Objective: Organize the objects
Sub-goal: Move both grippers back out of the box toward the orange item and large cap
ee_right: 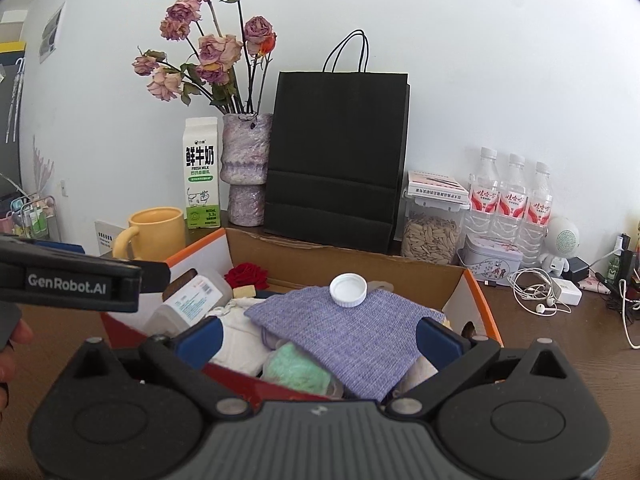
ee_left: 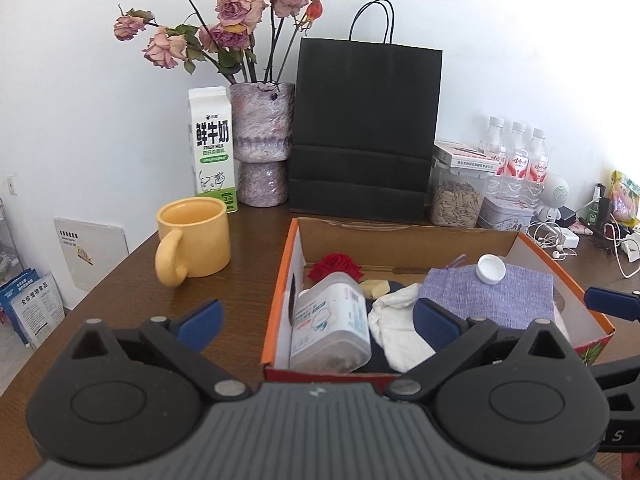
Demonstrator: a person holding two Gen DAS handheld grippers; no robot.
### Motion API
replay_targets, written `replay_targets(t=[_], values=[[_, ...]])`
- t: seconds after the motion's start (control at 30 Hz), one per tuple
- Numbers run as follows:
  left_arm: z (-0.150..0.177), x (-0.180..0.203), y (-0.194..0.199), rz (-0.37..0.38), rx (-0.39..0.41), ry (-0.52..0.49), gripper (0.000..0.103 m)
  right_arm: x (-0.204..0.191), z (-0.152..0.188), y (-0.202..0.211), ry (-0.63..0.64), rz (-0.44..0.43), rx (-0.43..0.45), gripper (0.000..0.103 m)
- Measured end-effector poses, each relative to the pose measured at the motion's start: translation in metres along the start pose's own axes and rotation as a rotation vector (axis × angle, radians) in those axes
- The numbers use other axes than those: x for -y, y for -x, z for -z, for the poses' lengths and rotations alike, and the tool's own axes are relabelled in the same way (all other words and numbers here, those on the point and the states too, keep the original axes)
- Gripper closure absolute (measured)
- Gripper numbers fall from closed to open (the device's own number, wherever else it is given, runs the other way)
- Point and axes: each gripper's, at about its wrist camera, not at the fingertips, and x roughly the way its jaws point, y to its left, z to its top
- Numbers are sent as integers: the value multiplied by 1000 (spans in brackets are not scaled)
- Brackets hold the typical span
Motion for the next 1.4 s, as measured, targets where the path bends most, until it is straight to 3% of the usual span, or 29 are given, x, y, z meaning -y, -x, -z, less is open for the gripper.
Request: replay_targets(t=[0.53, 0.77, 1.23, 1.33, 1.4], values=[[47, -38, 32, -26, -96, -5, 0, -22, 41, 36, -3, -15, -98, 0], [65, -31, 19, -8, -176, -39, 0, -24, 53, 28, -3, -21, -142, 0], [76, -11, -16, 4, -219, -81, 0, -16, 64, -2, -40, -38, -197, 8], [76, -8, -20, 16, -217, -85, 5, -16, 65, -6, -43, -50, -203, 10], [77, -7, -22, 31, -225, -89, 15, -16, 65, -9, -50, -65, -213, 16]])
